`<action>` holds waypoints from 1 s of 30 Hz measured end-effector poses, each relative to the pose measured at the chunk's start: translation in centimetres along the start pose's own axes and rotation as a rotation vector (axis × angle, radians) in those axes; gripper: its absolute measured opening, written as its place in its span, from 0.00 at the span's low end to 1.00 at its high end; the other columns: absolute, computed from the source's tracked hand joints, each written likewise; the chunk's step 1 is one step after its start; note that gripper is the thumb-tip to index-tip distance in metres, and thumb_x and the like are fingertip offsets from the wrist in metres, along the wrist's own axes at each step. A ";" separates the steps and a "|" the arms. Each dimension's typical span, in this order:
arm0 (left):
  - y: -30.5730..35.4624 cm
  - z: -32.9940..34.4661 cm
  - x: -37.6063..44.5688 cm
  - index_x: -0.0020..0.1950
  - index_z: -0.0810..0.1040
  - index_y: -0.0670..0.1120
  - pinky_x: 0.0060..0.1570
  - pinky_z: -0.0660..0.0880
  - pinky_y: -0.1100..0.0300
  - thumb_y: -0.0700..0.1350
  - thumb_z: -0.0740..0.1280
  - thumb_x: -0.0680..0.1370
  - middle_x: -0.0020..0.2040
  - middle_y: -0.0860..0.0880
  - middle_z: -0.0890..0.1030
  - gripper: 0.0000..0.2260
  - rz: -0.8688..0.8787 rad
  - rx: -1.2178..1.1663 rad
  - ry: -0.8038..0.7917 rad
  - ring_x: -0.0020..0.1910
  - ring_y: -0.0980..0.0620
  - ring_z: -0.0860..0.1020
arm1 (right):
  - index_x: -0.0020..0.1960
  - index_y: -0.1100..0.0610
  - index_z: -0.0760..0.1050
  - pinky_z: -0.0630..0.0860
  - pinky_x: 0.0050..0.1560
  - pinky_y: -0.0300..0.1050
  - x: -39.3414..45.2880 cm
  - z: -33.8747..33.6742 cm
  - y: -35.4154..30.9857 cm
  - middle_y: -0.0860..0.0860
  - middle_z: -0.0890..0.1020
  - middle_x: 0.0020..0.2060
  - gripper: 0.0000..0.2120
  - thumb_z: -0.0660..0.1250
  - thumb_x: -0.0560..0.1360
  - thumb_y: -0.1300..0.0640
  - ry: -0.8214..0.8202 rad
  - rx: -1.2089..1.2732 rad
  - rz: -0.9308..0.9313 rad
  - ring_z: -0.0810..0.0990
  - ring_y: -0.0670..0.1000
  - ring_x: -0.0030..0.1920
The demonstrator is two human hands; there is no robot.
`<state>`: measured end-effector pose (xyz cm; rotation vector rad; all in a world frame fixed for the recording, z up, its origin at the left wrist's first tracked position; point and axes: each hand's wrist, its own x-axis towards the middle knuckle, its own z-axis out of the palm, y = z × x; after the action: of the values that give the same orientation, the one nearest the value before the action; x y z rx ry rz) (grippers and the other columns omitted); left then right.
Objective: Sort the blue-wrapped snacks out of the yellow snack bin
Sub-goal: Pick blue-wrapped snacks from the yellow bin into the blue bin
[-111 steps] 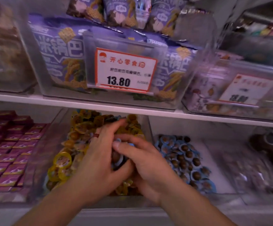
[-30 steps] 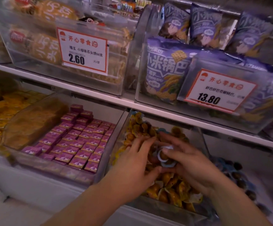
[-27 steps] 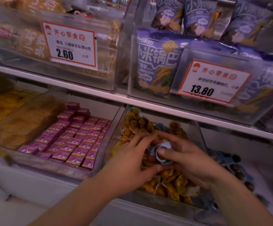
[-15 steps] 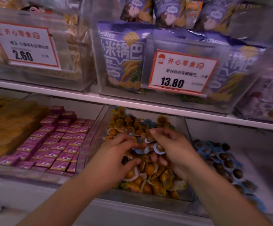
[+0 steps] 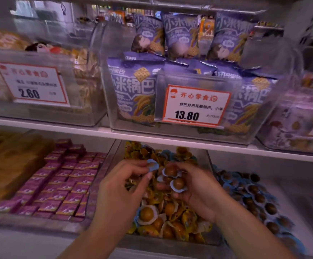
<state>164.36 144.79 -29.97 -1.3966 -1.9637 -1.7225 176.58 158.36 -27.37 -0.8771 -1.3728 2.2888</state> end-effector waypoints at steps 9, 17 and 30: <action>1.8 1.0 -1.3 0.66 0.74 0.59 0.54 0.74 0.72 0.46 0.66 0.78 0.67 0.63 0.76 0.18 0.011 -0.269 -0.359 0.67 0.61 0.73 | 0.55 0.62 0.78 0.68 0.21 0.40 -2.4 -0.1 -0.6 0.59 0.83 0.40 0.17 0.72 0.71 0.53 0.036 -0.099 -0.294 0.81 0.56 0.35; 1.5 0.8 -0.5 0.57 0.81 0.54 0.59 0.70 0.69 0.50 0.62 0.77 0.58 0.62 0.80 0.12 0.064 0.020 -0.322 0.60 0.62 0.77 | 0.41 0.57 0.81 0.68 0.21 0.35 -4.9 -8.6 -4.0 0.50 0.81 0.27 0.07 0.70 0.76 0.55 0.455 -0.585 -0.401 0.77 0.47 0.25; -1.4 -3.1 1.2 0.54 0.82 0.54 0.50 0.74 0.47 0.56 0.60 0.77 0.50 0.58 0.83 0.14 0.231 0.508 -0.540 0.48 0.51 0.82 | 0.41 0.55 0.81 0.80 0.53 0.50 -3.9 -13.5 -4.8 0.53 0.87 0.36 0.14 0.62 0.81 0.57 0.592 -0.649 -0.495 0.86 0.54 0.44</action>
<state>161.33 142.95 -29.17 -1.9002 -2.1556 -0.7096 188.27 167.58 -26.49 -1.1118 -1.7854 1.0930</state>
